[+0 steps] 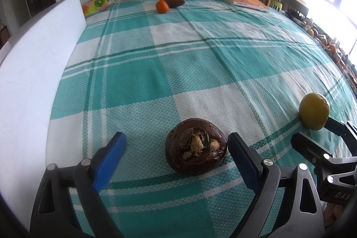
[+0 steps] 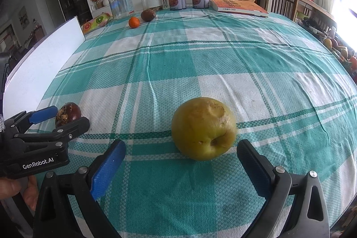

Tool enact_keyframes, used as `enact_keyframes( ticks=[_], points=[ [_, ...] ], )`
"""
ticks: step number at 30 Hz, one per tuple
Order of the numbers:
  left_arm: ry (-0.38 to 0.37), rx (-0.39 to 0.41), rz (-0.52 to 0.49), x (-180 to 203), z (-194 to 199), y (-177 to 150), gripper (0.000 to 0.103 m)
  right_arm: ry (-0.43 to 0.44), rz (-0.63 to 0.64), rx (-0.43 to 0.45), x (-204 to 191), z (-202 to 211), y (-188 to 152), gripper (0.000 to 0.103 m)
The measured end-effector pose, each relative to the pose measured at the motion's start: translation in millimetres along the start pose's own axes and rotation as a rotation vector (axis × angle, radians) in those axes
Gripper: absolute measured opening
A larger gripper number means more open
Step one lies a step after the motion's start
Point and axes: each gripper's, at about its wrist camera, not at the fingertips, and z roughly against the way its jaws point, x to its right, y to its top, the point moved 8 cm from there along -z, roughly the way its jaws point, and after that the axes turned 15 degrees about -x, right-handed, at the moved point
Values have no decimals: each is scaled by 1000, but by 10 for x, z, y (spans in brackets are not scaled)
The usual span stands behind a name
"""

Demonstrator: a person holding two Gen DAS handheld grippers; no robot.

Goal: Organize fruits

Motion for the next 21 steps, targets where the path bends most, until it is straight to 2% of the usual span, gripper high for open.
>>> enact_keyframes(
  ticks=[1, 2, 3, 4, 6, 13, 21],
  points=[
    [0, 4, -7, 11, 8, 2, 81, 11, -7, -3, 7, -13, 4, 84],
    [-1, 2, -24, 39, 5, -3, 70, 4, -12, 5, 20, -8, 15, 80],
    [15, 16, -50, 77, 27, -1, 54, 3, -21, 9, 39, -8, 19, 73],
    [34, 21, -75, 113, 35, -3, 50, 4, -33, 15, 66, 5, 26, 64],
    [49, 31, -95, 149, 58, -30, 50, 58, -68, 21, 122, 28, 28, 50],
    [-105, 26, -44, 167, 388, -161, 50, 140, -137, 30, 218, 106, -2, 50],
    [-228, 52, -26, 132, 951, -332, 50, 358, -273, 119, 426, 357, -22, 50]
  ],
)
